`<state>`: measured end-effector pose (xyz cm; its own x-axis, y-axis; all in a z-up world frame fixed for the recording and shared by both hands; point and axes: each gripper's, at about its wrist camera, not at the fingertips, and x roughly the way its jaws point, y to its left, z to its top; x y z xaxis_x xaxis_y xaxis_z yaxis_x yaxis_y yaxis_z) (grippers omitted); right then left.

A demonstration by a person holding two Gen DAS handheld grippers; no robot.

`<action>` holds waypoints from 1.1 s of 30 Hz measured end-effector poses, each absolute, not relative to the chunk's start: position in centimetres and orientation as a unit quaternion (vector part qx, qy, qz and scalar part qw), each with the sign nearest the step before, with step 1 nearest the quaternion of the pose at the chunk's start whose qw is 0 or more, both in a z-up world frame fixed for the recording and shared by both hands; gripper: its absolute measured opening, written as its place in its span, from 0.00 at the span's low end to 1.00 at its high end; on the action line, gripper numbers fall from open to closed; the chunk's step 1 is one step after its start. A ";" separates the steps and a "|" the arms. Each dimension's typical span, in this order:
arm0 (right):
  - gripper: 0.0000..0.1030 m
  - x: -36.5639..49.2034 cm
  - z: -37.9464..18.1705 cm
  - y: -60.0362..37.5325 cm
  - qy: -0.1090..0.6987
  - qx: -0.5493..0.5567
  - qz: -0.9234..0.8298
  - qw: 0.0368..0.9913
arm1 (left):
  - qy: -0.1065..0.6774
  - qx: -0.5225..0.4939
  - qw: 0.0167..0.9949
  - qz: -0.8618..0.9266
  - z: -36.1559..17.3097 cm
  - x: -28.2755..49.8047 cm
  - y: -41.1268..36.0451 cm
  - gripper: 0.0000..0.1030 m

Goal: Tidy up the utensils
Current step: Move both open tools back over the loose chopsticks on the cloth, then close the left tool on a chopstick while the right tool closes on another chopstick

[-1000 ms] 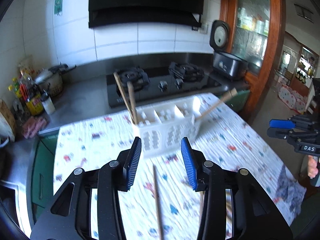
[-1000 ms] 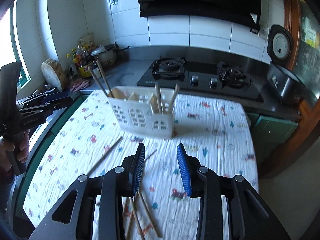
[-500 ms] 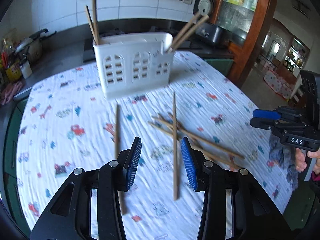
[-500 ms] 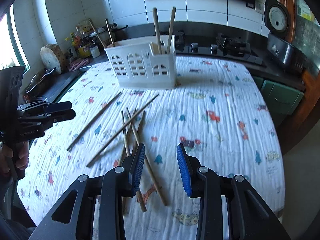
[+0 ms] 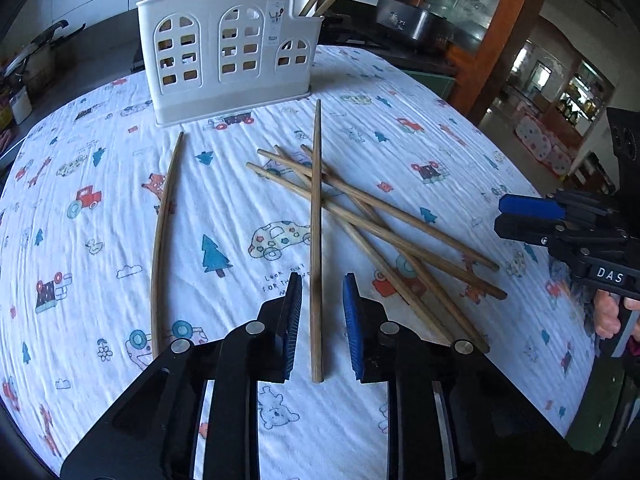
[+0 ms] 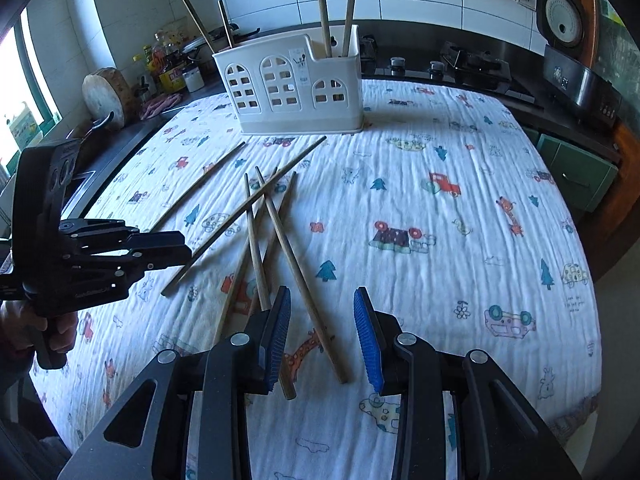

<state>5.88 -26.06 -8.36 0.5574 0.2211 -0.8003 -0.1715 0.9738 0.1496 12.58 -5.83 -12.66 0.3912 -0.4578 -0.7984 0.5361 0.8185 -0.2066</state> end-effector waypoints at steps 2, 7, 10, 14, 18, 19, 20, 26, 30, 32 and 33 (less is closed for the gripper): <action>0.32 5.9 -8.8 -26.0 0.461 0.028 0.113 0.880 | 0.469 0.036 0.831 -0.297 -13.1 12.9 -5.8 0.20; 0.31 6.0 -9.5 -25.8 0.466 0.027 0.118 0.877 | 0.471 0.038 0.829 -0.299 -13.8 13.1 -6.1 0.15; 0.30 6.2 -9.7 -25.7 0.467 0.025 0.121 0.876 | 0.473 0.036 0.828 -0.299 -14.1 13.3 -6.2 0.14; 0.27 6.5 -10.1 -25.6 0.470 0.018 0.123 0.874 | 0.472 0.040 0.828 -0.300 -14.2 13.4 -6.5 0.13; 0.25 6.8 -10.5 -25.4 0.474 0.012 0.128 0.871 | 0.471 0.041 0.828 -0.300 -14.3 13.5 -6.7 0.12; 0.25 6.9 -10.5 -25.3 0.475 0.010 0.129 0.871 | 0.472 0.041 0.828 -0.300 -14.3 13.5 -6.7 0.12; 0.24 7.0 -10.7 -25.2 0.476 0.008 0.131 0.870 | 0.472 0.041 0.828 -0.300 -14.3 13.5 -6.8 0.12; 0.20 7.5 -11.6 -24.8 0.487 -0.007 0.137 0.863 | 0.467 0.055 0.831 -0.296 -14.3 13.4 -6.9 0.08; 0.17 7.7 -12.1 -24.6 0.492 -0.016 0.141 0.859 | 0.463 0.067 0.834 -0.293 -14.3 13.3 -7.1 0.06; 0.16 7.7 -12.3 -24.5 0.494 -0.024 0.142 0.858 | 0.460 0.071 0.835 -0.292 -14.3 13.2 -7.1 0.06; 0.16 7.6 -12.4 -24.4 0.493 -0.028 0.141 0.858 | 0.459 0.072 0.836 -0.291 -14.3 13.2 -7.1 0.06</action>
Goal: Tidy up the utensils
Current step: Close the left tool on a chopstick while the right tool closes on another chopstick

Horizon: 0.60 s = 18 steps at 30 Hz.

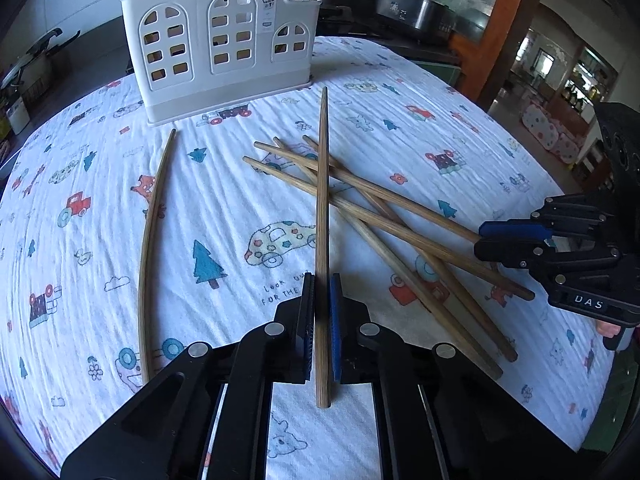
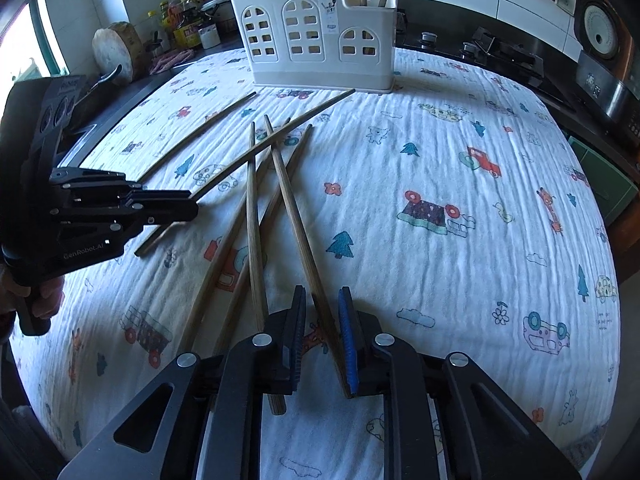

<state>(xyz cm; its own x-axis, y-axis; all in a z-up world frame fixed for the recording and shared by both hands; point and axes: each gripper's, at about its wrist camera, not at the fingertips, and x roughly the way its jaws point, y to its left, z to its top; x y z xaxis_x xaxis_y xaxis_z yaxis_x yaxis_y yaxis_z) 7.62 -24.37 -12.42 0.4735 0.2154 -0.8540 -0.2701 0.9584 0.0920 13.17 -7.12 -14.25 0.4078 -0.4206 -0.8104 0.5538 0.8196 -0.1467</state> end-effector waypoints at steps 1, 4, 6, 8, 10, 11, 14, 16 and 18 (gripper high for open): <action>0.16 7.6 -12.4 -24.3 0.491 -0.031 0.142 0.859 | 0.459 0.073 0.836 -0.292 -14.2 13.1 -7.1 0.06; 0.13 7.6 -12.5 -24.2 0.489 -0.040 0.139 0.860 | 0.457 0.075 0.836 -0.294 -14.0 13.0 -7.2 0.06; 0.11 7.5 -12.5 -24.2 0.488 -0.044 0.139 0.860 | 0.456 0.075 0.837 -0.294 -13.8 13.0 -7.1 0.06; 0.10 7.5 -12.4 -24.2 0.488 -0.046 0.140 0.860 | 0.452 0.073 0.839 -0.295 -13.3 13.0 -7.0 0.06; 0.09 7.4 -12.4 -24.1 0.487 -0.048 0.141 0.861 | 0.448 0.075 0.841 -0.294 -12.8 12.9 -6.9 0.06; 0.09 7.3 -12.4 -24.2 0.486 -0.049 0.140 0.861 | 0.446 0.074 0.842 -0.295 -12.5 12.9 -6.8 0.06; 0.09 7.0 -11.8 -24.3 0.481 -0.043 0.140 0.864 | 0.436 0.073 0.847 -0.295 -11.6 12.8 -6.5 0.06; 0.08 6.9 -11.3 -24.3 0.476 -0.039 0.141 0.867 | 0.428 0.073 0.851 -0.295 -10.9 12.7 -6.3 0.06; 0.08 6.8 -10.5 -24.4 0.470 -0.037 0.139 0.871 | 0.421 0.073 0.855 -0.294 -10.2 12.7 -6.1 0.06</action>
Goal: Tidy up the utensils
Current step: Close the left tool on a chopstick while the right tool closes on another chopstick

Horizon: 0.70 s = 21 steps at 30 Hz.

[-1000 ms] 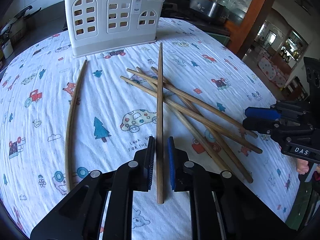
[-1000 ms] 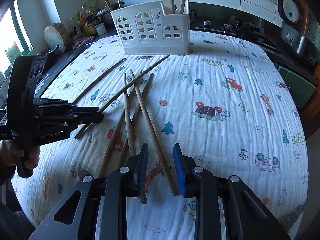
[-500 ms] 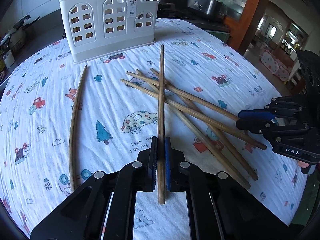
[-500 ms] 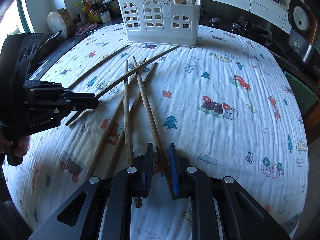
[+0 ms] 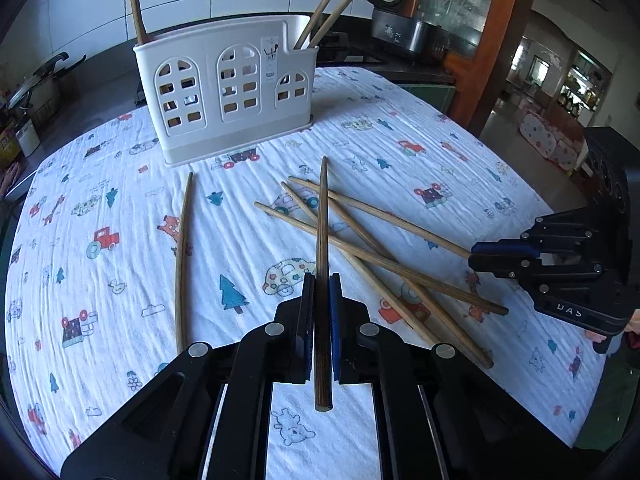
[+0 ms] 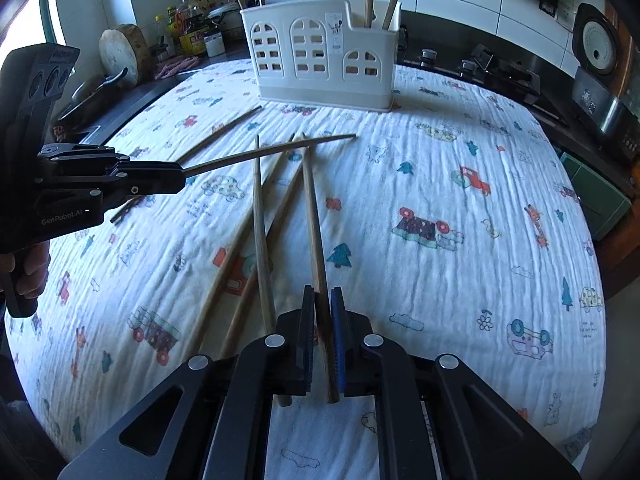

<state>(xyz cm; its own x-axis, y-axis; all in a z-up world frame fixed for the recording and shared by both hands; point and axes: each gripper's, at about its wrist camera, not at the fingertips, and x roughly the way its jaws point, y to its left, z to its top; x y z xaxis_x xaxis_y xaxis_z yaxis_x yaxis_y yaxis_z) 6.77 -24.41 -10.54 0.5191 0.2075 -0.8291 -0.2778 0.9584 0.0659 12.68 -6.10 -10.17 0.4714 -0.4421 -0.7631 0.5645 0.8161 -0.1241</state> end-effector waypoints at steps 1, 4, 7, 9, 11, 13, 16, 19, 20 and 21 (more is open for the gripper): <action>0.08 6.7 -10.2 -24.5 0.468 -0.036 0.139 0.872 | 0.418 0.073 0.857 -0.294 -9.8 12.7 -6.0 0.06; 0.08 6.6 -8.9 -24.7 0.457 -0.030 0.137 0.878 | 0.407 0.071 0.863 -0.292 -8.6 12.8 -5.7 0.06; 0.07 6.7 -7.5 -24.8 0.445 -0.021 0.135 0.885 | 0.398 0.072 0.868 -0.289 -7.6 13.1 -5.4 0.06; 0.07 6.7 -6.7 -24.9 0.438 -0.017 0.133 0.889 | 0.394 0.072 0.870 -0.286 -7.0 13.3 -5.2 0.06; 0.07 6.7 -5.6 -24.7 0.428 -0.018 0.135 0.894 | 0.395 0.068 0.871 -0.285 -6.3 13.6 -4.8 0.06; 0.07 6.8 -4.4 -24.6 0.416 -0.020 0.135 0.899 | 0.397 0.068 0.871 -0.282 -5.9 13.9 -4.4 0.06; 0.07 7.0 -3.1 -24.4 0.400 -0.017 0.134 0.906 | 0.409 0.064 0.867 -0.277 -5.6 14.4 -3.8 0.06; 0.07 7.4 -2.0 -24.3 0.388 -0.013 0.131 0.912 | 0.425 0.073 0.862 -0.267 -5.8 14.7 -3.3 0.06; 0.07 7.6 -1.6 -24.3 0.385 -0.012 0.129 0.914 | 0.428 0.076 0.861 -0.264 -5.8 14.7 -3.2 0.06; 0.07 7.8 -1.4 -24.3 0.383 -0.010 0.126 0.915 | 0.430 0.078 0.861 -0.262 -5.8 14.7 -3.0 0.06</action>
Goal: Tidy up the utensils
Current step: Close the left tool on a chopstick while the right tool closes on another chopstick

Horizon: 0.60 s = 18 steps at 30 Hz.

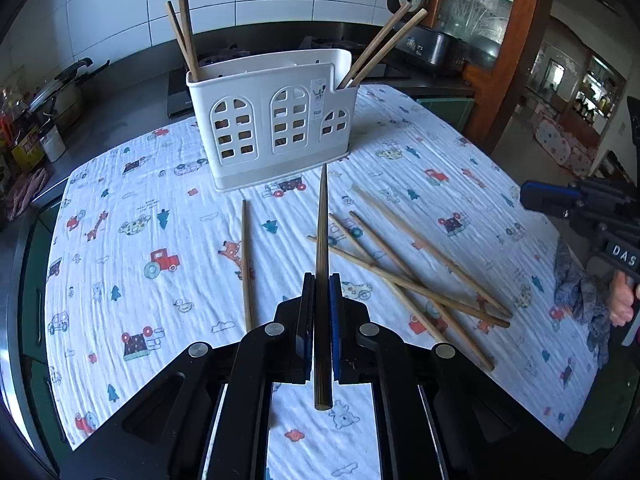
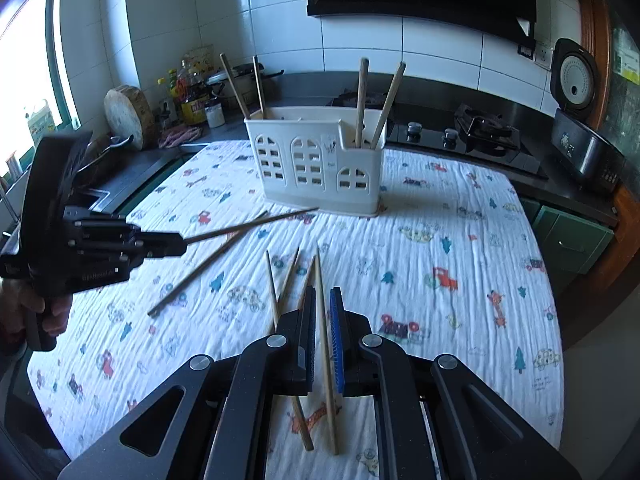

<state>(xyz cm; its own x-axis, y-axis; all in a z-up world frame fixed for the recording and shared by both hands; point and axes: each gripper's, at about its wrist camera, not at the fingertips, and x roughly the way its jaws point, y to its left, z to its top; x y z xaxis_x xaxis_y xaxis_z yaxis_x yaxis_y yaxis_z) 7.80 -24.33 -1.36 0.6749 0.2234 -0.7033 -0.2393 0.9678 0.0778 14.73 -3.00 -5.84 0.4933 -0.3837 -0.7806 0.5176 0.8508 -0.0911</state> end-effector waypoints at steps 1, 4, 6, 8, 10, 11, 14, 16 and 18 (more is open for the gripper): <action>0.07 8.0 -1.1 -24.4 0.381 -0.008 0.124 0.916 | 0.432 0.080 0.860 -0.260 -5.9 14.8 -2.8 0.06; 0.07 8.5 -1.0 -24.7 0.379 0.002 0.123 0.917 | 0.433 0.081 0.861 -0.255 -5.8 14.9 -2.3 0.06; 0.07 8.6 -1.4 -24.7 0.385 0.005 0.124 0.915 | 0.431 0.083 0.862 -0.252 -5.6 14.9 -2.1 0.06; 0.07 8.5 -2.3 -24.7 0.397 0.004 0.126 0.909 | 0.430 0.085 0.863 -0.251 -5.6 15.0 -2.0 0.06; 0.08 8.4 -3.5 -24.7 0.410 0.000 0.126 0.903 | 0.431 0.087 0.863 -0.249 -5.5 15.0 -1.9 0.06; 0.09 8.3 -4.2 -24.7 0.417 0.000 0.127 0.900 | 0.432 0.089 0.863 -0.248 -5.6 15.0 -1.9 0.06; 0.09 8.0 -6.3 -24.9 0.439 0.003 0.127 0.890 | 0.438 0.099 0.859 -0.246 -5.9 15.0 -2.0 0.06; 0.10 7.8 -7.5 -24.8 0.453 0.010 0.131 0.882 | 0.440 0.109 0.857 -0.244 -6.0 14.8 -2.1 0.06; 0.10 7.4 -8.3 -24.5 0.461 0.011 0.138 0.877 | 0.442 0.114 0.856 -0.243 -6.1 14.7 -2.0 0.06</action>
<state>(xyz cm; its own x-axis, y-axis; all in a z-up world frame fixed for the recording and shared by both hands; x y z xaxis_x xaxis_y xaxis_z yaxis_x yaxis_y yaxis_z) 7.39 -24.55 -8.34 0.5374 0.2522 -0.8047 -0.2322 0.9616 0.1463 14.71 -2.03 -6.09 0.4921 -0.3149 -0.8116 0.5170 0.8558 -0.0186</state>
